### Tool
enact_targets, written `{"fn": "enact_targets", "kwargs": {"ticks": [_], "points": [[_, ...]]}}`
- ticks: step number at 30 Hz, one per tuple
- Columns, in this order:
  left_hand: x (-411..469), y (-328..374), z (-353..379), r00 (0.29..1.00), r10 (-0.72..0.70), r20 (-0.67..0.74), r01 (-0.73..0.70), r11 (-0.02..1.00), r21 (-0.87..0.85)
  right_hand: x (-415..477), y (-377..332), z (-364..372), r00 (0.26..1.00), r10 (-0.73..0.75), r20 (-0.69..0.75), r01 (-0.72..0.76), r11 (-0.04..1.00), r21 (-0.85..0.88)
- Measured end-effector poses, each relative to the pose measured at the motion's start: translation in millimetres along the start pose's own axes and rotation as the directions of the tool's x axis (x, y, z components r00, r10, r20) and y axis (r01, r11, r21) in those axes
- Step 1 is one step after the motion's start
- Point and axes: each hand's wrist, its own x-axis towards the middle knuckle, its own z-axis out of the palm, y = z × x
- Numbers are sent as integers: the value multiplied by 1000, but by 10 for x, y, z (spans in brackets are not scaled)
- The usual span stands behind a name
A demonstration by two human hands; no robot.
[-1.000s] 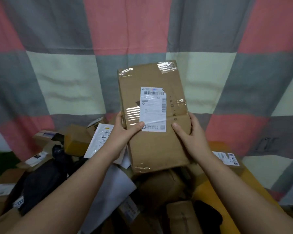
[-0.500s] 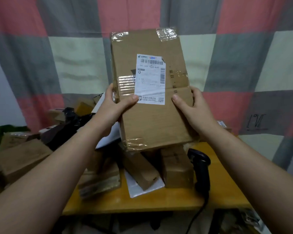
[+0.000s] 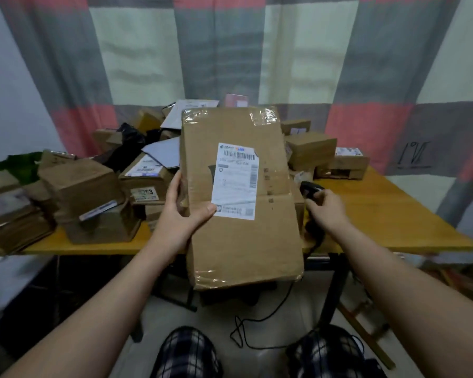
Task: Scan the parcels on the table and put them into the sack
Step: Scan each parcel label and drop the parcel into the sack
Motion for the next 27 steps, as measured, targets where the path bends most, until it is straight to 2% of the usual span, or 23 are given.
{"fn": "enact_targets", "kwargs": {"ticks": [1, 3, 9, 13, 17, 20, 23, 27], "points": [[-36, -72, 22, 1000, -17, -5, 17, 1000, 20, 56, 83, 89, 997, 67, 28, -64, 995, -82], [-68, -194, 63, 999, -42, -6, 42, 998, 56, 135, 179, 236, 983, 172, 61, -164, 980, -112], [-24, -396, 56, 997, -79, -12, 80, 995, 52, 359, 327, 412, 956, 274, -103, -277, 961, -14], [-2, -438, 40, 995, -97, -16, 98, 994, 39, 412, 389, 359, 931, 359, -71, -345, 925, 159], [-3, -465, 31, 995, -97, 1, 97, 995, 4, 245, 408, 262, 947, 265, -183, -222, 949, 226], [-45, -458, 32, 996, -91, 11, 91, 996, 15, -45, 346, 140, 944, 221, -247, -100, 901, 422], [-125, -431, 35, 998, -65, 16, 64, 997, 46, -448, 138, -6, 967, 156, -200, -11, 814, 580], [-289, -372, 73, 1000, -14, -17, 16, 997, 74, -1041, -227, -138, 994, -95, -51, 105, 744, 660]]}}
